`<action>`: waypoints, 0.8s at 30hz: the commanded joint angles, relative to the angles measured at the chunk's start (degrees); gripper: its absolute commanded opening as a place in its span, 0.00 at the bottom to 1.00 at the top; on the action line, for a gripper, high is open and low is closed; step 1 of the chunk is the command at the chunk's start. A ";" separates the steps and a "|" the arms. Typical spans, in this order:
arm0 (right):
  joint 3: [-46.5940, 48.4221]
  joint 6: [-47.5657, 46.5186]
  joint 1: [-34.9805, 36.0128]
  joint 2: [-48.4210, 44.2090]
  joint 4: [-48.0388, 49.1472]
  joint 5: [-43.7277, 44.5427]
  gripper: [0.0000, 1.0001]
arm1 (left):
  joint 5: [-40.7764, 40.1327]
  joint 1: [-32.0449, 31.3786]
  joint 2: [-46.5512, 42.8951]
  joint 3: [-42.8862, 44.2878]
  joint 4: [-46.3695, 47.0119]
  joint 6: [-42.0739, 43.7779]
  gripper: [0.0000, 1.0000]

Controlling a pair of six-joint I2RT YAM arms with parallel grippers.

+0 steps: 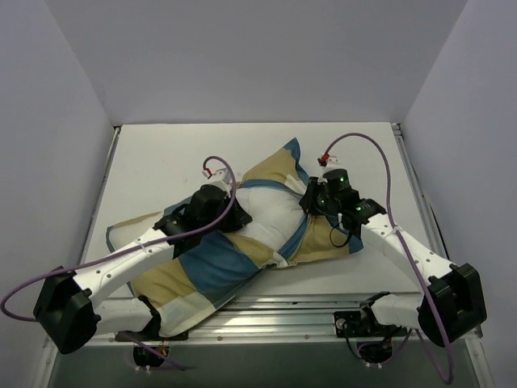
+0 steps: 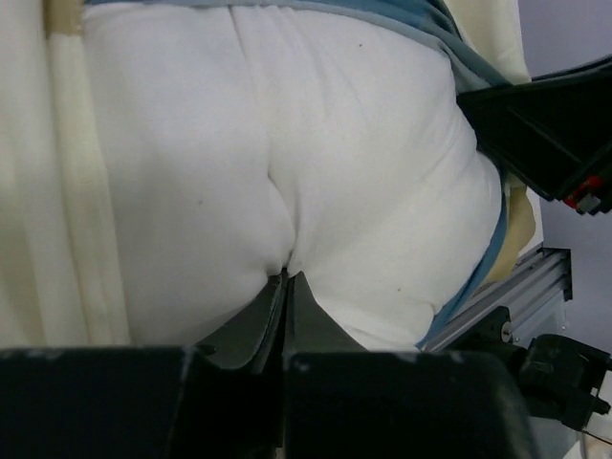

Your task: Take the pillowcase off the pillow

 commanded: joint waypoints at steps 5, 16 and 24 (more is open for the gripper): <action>4.85 -6.69 3.86 1.33 -4.13 13.99 0.01 | -1.84 -0.48 8.68 10.54 -7.43 7.41 0.10; -1.91 6.39 12.71 0.02 4.04 9.24 0.00 | -10.54 -0.66 13.83 30.57 -14.01 9.43 0.94; -5.95 20.20 24.15 -5.78 3.79 20.31 0.00 | -10.20 -1.45 23.26 32.96 -14.29 7.15 0.94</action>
